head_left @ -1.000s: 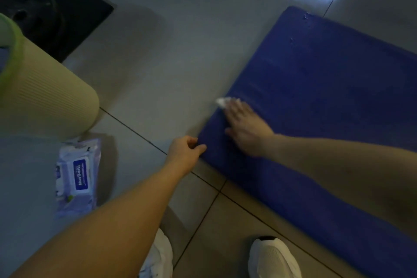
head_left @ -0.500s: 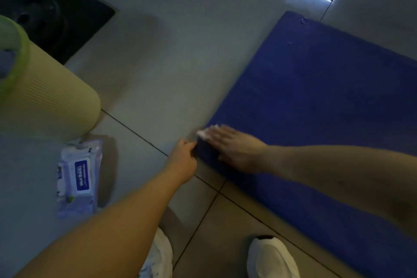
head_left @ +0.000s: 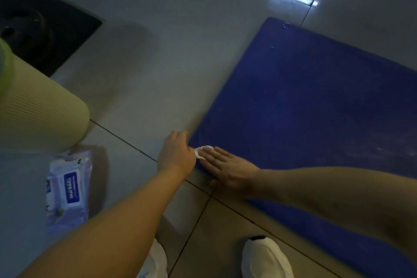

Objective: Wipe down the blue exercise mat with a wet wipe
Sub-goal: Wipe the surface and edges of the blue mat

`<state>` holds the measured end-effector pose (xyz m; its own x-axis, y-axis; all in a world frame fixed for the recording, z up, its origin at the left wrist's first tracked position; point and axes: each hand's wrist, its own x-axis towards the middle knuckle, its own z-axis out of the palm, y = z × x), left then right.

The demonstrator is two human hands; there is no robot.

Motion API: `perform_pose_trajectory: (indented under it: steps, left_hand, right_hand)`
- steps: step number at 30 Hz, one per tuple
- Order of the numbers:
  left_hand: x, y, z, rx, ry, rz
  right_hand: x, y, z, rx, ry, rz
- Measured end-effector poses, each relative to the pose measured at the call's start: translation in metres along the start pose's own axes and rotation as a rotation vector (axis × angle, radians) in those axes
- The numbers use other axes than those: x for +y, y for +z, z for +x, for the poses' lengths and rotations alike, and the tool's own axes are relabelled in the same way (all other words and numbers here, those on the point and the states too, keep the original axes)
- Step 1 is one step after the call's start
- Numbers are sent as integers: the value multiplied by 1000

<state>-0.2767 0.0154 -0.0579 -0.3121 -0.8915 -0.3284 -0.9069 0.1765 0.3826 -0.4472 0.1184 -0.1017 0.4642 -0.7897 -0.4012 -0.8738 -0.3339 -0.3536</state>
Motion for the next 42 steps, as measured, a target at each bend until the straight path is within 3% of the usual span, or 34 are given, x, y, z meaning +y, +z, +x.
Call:
perform_pose_trajectory:
  steps: [2,5,7,9,12,14,17,20,25,29,33,38,42]
  left_hand:
    - [0,3,-4,-46,116,17]
    - [6,6,-12,-223,154,145]
    - [11,9,-18,-292,136,237]
    - [17,9,-19,-296,112,265]
    - [22,8,-13,-302,69,280]
    - [24,6,-12,-310,79,304]
    - [24,5,-12,-323,108,346]
    - [24,4,-12,-348,109,362]
    - [26,2,-5,-389,116,379]
    - [28,3,-3,-413,120,406]
    - [27,1,0,-429,128,413]
    - [31,4,-3,-417,133,468]
    - [35,8,-7,-387,112,503]
  right_hand:
    - [29,-10,10,77,24,-33]
    - [91,-36,25,244,304,-41]
    - [119,-53,24,219,471,-36]
    - [120,-55,26,174,523,29]
    - [73,-35,22,233,422,138]
    - [33,-20,5,159,330,183]
    - [-8,0,-22,28,201,101]
    - [-7,7,-27,13,141,-12]
    - [62,-40,3,165,390,8]
    - [86,-47,17,188,577,80]
    - [43,-24,5,174,438,158]
    - [-21,5,-42,9,188,152]
    - [-24,-15,-60,248,156,260]
